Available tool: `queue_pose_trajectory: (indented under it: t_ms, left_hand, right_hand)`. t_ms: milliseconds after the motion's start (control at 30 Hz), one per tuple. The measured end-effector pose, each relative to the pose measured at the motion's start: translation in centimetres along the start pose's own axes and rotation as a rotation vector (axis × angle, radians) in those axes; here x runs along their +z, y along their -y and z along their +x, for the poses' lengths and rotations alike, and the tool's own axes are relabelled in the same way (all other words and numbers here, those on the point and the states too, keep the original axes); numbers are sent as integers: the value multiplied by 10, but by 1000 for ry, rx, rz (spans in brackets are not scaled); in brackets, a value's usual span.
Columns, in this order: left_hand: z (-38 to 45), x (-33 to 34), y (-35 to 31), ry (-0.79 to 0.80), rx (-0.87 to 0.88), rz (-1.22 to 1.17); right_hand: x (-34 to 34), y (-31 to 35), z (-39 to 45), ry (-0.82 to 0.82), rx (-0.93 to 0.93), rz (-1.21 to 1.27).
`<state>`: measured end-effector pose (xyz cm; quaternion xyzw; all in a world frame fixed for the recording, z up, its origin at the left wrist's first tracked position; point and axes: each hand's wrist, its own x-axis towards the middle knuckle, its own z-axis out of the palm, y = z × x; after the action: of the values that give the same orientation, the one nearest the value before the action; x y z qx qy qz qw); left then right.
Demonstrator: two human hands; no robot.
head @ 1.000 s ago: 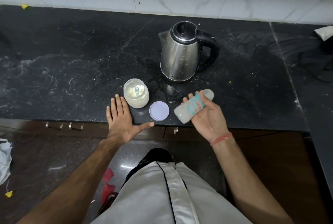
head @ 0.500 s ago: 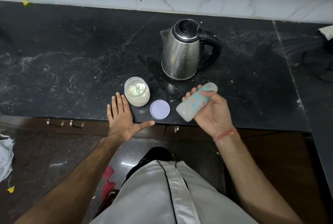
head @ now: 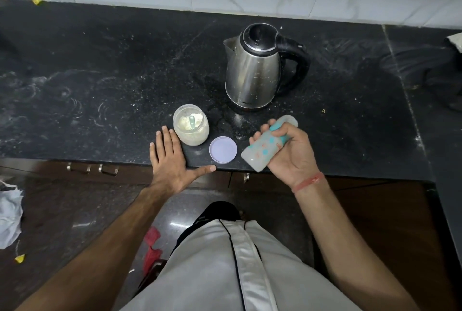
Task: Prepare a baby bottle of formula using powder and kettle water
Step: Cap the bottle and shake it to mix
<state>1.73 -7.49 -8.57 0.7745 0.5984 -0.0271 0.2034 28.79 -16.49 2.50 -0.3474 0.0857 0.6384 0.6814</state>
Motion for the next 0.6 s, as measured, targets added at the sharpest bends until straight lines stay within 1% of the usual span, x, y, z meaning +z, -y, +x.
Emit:
queue_pose_trajectory:
  t_ms: [100, 200, 300, 400, 433, 500, 533, 600]
  left_hand:
    - [0, 0, 0, 2, -2, -6]
    - [-1, 1, 1, -9, 2, -1]
    - [-1, 0, 1, -8, -3, -12]
    - [-1, -1, 0, -4, 3, -20]
    - [-1, -2, 0, -3, 4, -25]
    - [-1, -2, 0, -5, -1, -28]
    - [-1, -1, 0, -4, -2, -24]
    - [-1, -1, 0, -5, 0, -24]
  right_hand:
    - [1, -1, 2, -36, -45, 87]
    - [3, 0, 1, -44, 8, -33]
    - [-2, 1, 5, -86, -43, 64]
    - [-2, 5, 3, -82, 21, -93]
    - [-3, 5, 4, -97, 5, -71]
    - [-5, 6, 6, -130, -66, 82]
    - [-7, 7, 6, -133, -79, 113]
    - [-8, 8, 5, -124, -15, -5]
